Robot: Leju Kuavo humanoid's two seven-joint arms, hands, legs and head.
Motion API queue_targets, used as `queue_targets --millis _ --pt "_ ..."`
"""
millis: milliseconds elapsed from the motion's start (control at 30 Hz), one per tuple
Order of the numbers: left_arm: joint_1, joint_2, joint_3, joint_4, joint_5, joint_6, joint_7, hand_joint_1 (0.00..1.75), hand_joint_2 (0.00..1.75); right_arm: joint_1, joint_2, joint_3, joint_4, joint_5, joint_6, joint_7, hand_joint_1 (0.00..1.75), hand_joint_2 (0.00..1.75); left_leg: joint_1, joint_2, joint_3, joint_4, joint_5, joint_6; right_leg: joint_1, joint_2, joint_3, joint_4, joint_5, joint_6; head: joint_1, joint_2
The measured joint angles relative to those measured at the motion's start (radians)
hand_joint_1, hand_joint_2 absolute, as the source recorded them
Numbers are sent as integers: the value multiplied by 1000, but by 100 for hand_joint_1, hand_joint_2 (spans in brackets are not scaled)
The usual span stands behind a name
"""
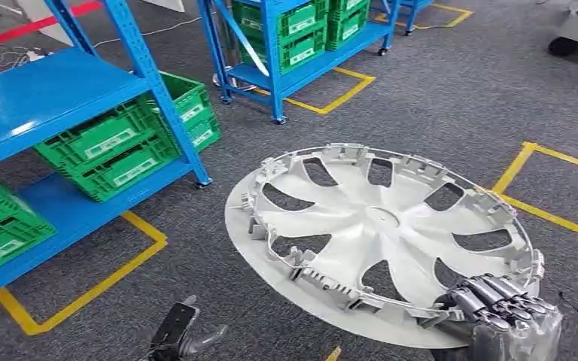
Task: Take the parts from the cabinet and place them on the table.
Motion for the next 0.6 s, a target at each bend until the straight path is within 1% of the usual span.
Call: queue_targets --millis 33,67,100,133,167,200,233,267,300,333,367,400,433,467,500,533,567,600 --pt "0 10 2 0 9 0 -3 0 175 -9 0 4 2 0 0 5 175 175 -2 -47 17 -40 2 20 2 10 -5 2 3 4 3 0" --pt "2 10 3 0 10 0 -8 0 175 -20 0 10 4 1 0 8 175 175 2 -42 19 -53 6 17 -3 22 -10 4 7 8 0 0" --pt "2 12 3 0 10 0 -10 0 175 -24 0 13 4 1 0 9 175 175 -4 -32 20 -56 3 19 -6 34 -19 5 10 14 -5 0" --pt "1 14 4 0 9 0 -11 0 175 -23 0 14 4 1 0 10 175 175 -4 -22 21 -64 0 23 -8 43 -25 4 15 21 -6 0" --pt "0 14 5 0 9 0 -11 0 175 -23 0 14 3 1 0 10 175 175 -3 -12 21 -76 4 19 -7 52 -31 3 20 29 -4 0" --pt "-1 12 5 0 8 0 -12 0 175 -20 0 14 2 1 0 11 175 175 9 7 25 -94 15 4 -6 24 -46 15 11 26 -4 0" --pt "1 11 5 0 8 1 -12 0 175 -20 0 14 1 0 0 14 175 175 8 13 24 -97 17 6 -2 -30 -62 47 -20 34 0 0" --pt "5 11 5 0 7 1 -12 0 175 -25 0 14 1 0 0 15 175 175 7 29 23 -97 17 6 -5 -61 -92 115 -63 43 7 0" --pt "10 13 5 0 7 1 -12 0 175 -29 -1 14 1 0 0 16 175 175 6 45 23 -97 18 5 -10 -74 -129 200 -102 50 6 0" --pt "13 15 6 0 7 3 -12 0 175 -28 -1 14 1 0 0 19 175 175 6 62 21 -96 18 5 -14 -80 -161 272 -131 57 7 0" --pt "14 17 6 0 7 3 -12 0 175 -27 -1 14 1 0 0 20 175 175 6 76 20 -96 18 5 -19 -83 -178 313 -139 63 8 0" --pt "14 17 7 0 7 3 -12 0 175 -27 -1 14 1 0 0 20 175 175 7 92 20 -96 18 3 -24 -86 -169 304 -124 68 8 0" --pt "13 16 7 0 7 3 -12 0 175 -27 -2 14 1 0 0 20 175 175 7 106 20 -95 16 0 -28 -92 -136 249 -92 72 8 0" --pt "13 16 7 0 7 3 -12 0 175 -26 -2 14 1 0 0 20 175 175 9 119 21 -94 14 -4 -31 -105 -81 157 -52 74 8 0" --pt "13 16 7 0 7 3 -12 0 175 -27 -2 14 1 0 0 20 175 175 10 130 24 -91 11 -11 -32 -139 -21 57 -18 77 9 0" --pt "12 17 7 0 7 3 -12 0 175 -30 -2 14 1 0 0 20 175 175 3 138 24 -87 6 -19 -23 -185 5 7 -34 77 11 0" --pt "12 18 7 0 7 3 -12 0 175 -28 -2 15 0 1 0 20 175 175 1 146 24 -79 3 -26 -24 -163 13 4 -23 57 12 0" --pt "11 19 7 0 7 3 -12 0 175 -27 -2 14 0 0 0 20 175 175 0 152 24 -80 5 -28 -23 -154 9 7 -23 48 9 0"
